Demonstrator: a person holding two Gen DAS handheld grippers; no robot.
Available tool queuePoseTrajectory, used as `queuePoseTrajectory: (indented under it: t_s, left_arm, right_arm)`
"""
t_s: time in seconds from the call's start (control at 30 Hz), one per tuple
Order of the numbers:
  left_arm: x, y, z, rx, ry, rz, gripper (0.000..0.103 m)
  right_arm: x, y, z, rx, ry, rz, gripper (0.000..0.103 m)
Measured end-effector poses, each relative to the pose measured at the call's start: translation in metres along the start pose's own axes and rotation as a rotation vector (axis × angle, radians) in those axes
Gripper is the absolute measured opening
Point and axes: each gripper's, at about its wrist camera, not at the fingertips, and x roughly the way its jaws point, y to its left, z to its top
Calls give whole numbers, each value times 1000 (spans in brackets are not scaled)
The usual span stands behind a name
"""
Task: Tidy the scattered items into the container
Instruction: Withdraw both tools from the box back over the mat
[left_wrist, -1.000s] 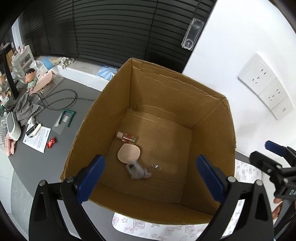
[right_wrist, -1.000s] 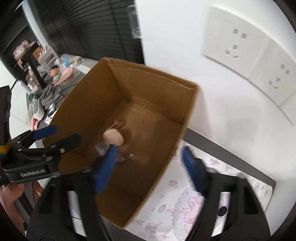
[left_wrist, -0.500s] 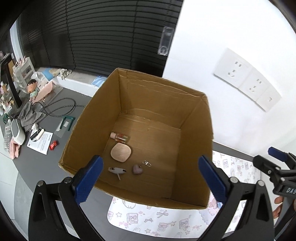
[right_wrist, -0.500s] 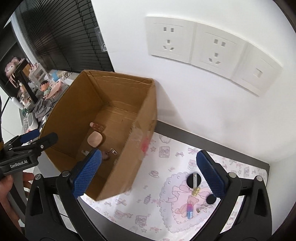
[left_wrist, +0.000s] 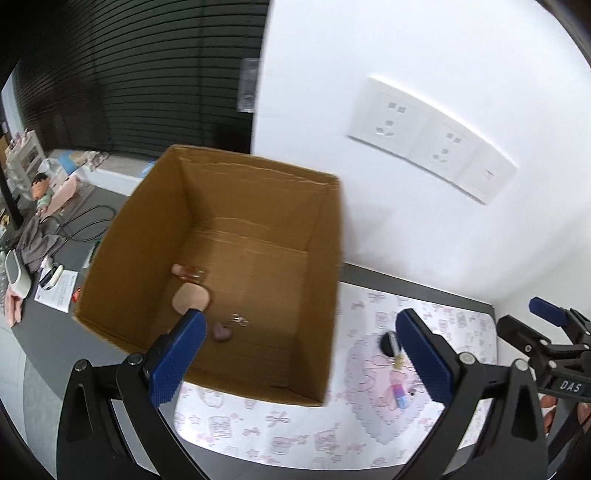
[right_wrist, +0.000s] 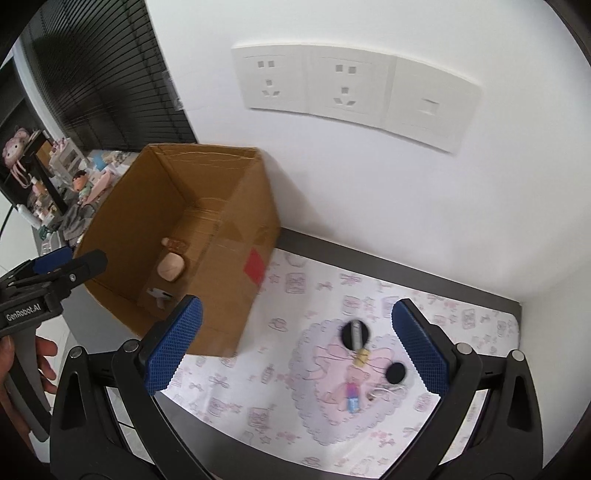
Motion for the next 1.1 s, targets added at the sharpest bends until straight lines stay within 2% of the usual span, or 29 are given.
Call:
queuePoseTrajectory:
  t_s: [0.4,0.73,1.1]
  left_arm:
    - [4,-71,-13,92,30,-72,102]
    - [11,-123,-23,171,53,-96,102]
    - [27,-166,-31,234,82,-114,102]
  right_arm:
    - [-25,-59,-22,60,-20,-68,103]
    - [-37,-101,-52,120,-3,-106,103]
    - [-48,-144,-68,186,-7,-132,103]
